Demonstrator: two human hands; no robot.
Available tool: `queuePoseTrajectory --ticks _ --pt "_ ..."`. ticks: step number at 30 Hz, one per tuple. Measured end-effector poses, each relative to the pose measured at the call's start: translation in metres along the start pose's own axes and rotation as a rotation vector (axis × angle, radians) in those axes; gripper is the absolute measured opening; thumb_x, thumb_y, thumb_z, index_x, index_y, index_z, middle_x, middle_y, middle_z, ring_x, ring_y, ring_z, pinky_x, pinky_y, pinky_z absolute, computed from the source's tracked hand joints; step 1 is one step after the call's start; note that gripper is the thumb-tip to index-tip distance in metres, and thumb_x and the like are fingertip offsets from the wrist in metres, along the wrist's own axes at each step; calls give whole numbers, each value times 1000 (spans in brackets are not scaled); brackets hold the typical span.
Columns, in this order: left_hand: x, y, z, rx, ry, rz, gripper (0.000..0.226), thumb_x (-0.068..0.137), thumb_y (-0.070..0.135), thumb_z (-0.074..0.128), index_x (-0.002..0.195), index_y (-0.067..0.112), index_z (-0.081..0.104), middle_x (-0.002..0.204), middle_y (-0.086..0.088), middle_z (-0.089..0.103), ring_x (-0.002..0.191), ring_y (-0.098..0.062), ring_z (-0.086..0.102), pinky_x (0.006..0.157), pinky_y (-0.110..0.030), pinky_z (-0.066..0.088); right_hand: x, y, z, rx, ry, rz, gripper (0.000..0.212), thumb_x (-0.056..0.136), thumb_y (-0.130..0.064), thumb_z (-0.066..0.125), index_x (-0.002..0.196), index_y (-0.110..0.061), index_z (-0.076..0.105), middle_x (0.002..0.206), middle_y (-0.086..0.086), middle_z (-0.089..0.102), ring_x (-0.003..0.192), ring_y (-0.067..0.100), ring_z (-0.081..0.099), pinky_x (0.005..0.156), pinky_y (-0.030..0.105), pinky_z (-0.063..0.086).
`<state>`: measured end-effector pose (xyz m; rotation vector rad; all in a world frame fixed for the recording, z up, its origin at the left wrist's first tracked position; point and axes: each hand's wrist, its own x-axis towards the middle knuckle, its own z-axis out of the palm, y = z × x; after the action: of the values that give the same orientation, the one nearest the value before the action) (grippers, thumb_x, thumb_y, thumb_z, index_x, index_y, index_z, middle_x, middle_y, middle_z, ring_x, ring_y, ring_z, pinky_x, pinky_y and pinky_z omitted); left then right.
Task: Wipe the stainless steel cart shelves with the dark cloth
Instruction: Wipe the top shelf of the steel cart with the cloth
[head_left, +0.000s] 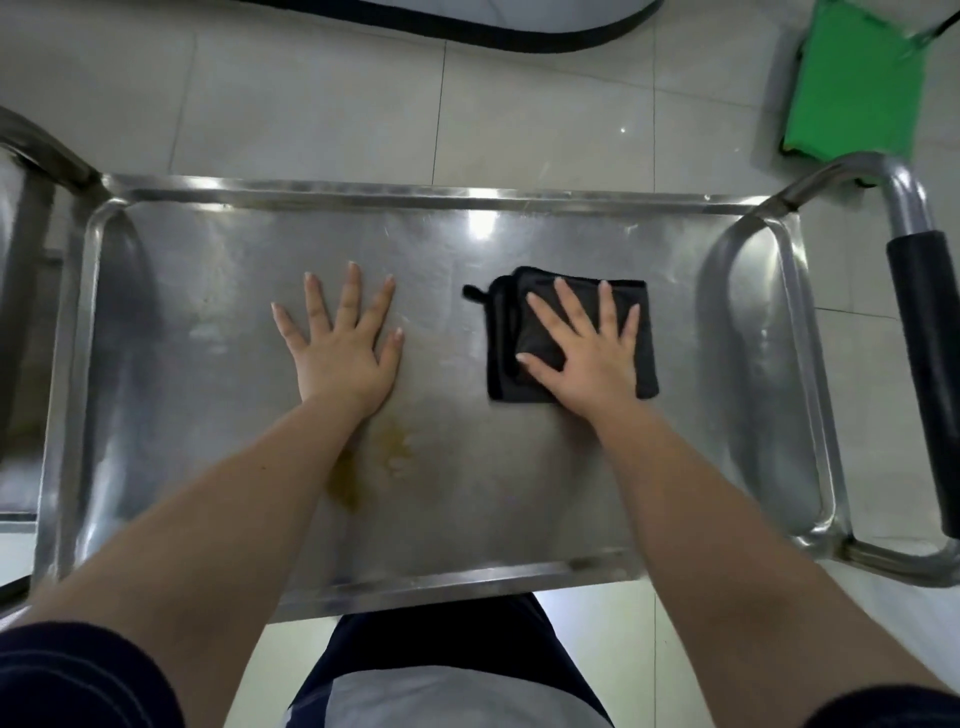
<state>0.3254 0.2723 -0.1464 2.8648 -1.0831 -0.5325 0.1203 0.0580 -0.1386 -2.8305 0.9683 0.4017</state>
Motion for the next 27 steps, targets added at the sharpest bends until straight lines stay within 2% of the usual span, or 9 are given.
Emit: queuePoseTrajectory --ticks 3,6,8,12,14,16,21,25,27 --pt "1 2 2 24 1 1 59 99 61 8 151 48 -15 163 8 -18 148 -36 -21 113 -68 -11 8 62 -15 85 -92 381 78 82 -84 20 151 -55 -2 164 -17 -10 149 36 -15 113 68 -7" --pt "3 -2 1 32 -4 11 59 98 62 5 150 47 -19 162 7 -21 147 -36 -23 112 -68 -11 37 38 -29 188 -101 616 77 85 -82 20 152 -52 -5 163 -13 -16 147 42 -19 109 74 -5" --pt "4 -3 0 31 -7 11 59 98 62 4 150 47 -20 161 8 -24 147 -36 -24 112 -68 -12 66 -11 -35 227 -108 571 78 86 -82 20 152 -50 -8 163 -11 -20 145 45 -22 106 77 -7" --pt "3 1 1 54 2 -21 59 98 62 5 150 48 -19 161 9 -22 148 -35 -23 113 -68 -12 86 -88 -33 60 -114 28 76 87 -80 21 151 -52 -7 163 -13 -18 144 44 -25 105 74 -16" --pt "1 3 1 46 9 -25 59 99 62 7 151 48 -16 163 9 -18 148 -35 -21 113 -67 -12 87 -77 -34 -4 -125 -105 75 86 -81 20 151 -54 -5 163 -16 -15 146 40 -23 108 72 -13" --pt "1 2 1 35 5 -13 59 99 62 7 151 48 -16 163 9 -19 148 -34 -21 113 -67 -13 91 -39 -37 0 -93 -71 76 85 -82 24 150 -55 -1 163 -19 -11 148 37 -18 111 70 -9" --pt "2 1 2 36 20 5 60 98 63 6 151 47 -17 162 8 -21 148 -34 -22 113 -66 -14 77 58 -38 102 -82 330 75 85 -82 24 151 -54 0 163 -18 -11 150 35 -13 111 71 -7" --pt "3 -2 1 30 18 -1 60 98 63 9 152 47 -13 163 8 -18 148 -35 -21 113 -66 -14 81 26 -34 124 -77 476 74 88 -80 17 152 -51 -7 163 -15 -18 148 39 -19 108 76 -3" --pt "4 -3 0 30 -1 0 60 99 62 8 152 47 -15 162 9 -20 148 -35 -23 113 -67 -13 92 -16 -35 144 -61 460 75 89 -79 17 153 -48 -8 163 -12 -19 146 43 -20 105 77 -4"
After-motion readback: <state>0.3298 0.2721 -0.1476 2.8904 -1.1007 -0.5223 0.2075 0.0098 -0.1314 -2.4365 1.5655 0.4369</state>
